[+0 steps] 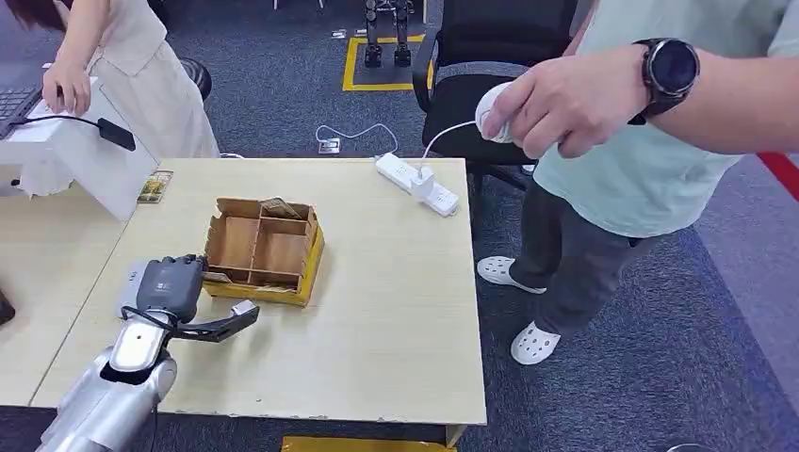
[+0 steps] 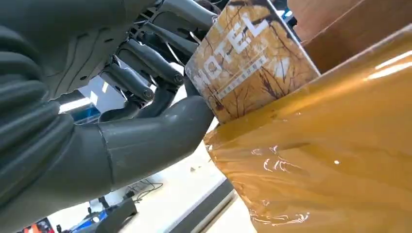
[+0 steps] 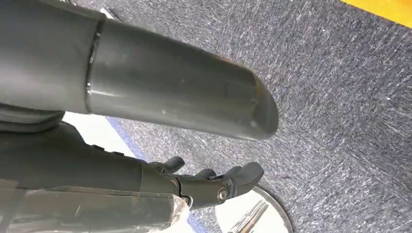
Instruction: Pass the card to the sensor for recognition and then transmit it.
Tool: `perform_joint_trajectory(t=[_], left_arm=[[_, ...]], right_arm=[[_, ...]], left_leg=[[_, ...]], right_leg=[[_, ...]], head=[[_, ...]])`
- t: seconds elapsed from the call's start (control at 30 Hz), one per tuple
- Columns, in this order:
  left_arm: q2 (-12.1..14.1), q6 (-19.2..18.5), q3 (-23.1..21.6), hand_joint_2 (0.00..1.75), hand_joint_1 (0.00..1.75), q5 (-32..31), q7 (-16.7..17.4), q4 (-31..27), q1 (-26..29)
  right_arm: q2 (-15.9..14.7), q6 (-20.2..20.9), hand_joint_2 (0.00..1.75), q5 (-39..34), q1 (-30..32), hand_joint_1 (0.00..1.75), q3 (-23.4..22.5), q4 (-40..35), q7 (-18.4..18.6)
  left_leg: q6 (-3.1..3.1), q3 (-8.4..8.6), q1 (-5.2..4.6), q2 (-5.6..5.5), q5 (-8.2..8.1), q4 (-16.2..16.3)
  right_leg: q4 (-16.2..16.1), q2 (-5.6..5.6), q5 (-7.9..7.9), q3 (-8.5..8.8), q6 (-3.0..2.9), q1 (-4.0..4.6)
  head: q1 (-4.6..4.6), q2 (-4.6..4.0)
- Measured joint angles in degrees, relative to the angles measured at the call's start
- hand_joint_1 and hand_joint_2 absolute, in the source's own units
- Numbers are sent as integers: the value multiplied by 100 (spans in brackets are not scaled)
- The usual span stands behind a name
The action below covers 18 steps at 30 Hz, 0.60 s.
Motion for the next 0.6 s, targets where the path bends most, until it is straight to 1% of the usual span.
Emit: perform_joint_trajectory(t=[0.33,0.47,0.5,0.53,0.57,0.6], left_arm=[[-13,9,20,175,175,131,-114,0,12],[-13,74,55,175,175,225,-188,-7,19],[-11,79,63,175,155,227,-190,-7,20],[-11,81,72,175,44,229,-190,-7,20],[-11,83,79,175,0,231,-190,-7,21],[-9,83,81,175,0,234,-190,-7,22]], right_arm=[[0,-2,0,-18,1,0,15,2,0],[0,-2,0,-20,6,0,20,4,0],[0,-2,0,-20,7,0,20,7,0],[0,-2,0,-20,9,0,20,9,0],[0,-2,0,-22,10,0,22,9,0],[0,-2,0,-22,11,0,24,11,0]], left_leg=[[0,0,0,0,0,0],[0,0,0,0,0,0],[0,0,0,0,0,0],[0,0,0,0,0,0],[0,0,0,0,0,0],[0,0,0,0,0,0]], right_leg=[[0,0,0,0,0,0],[0,0,0,0,0,0],[0,0,0,0,0,0],[0,0,0,0,0,0],[0,0,0,0,0,0],[0,0,0,0,0,0]], head=[[2,0],[0,0],[0,0],[0,0],[2,0],[0,0]])
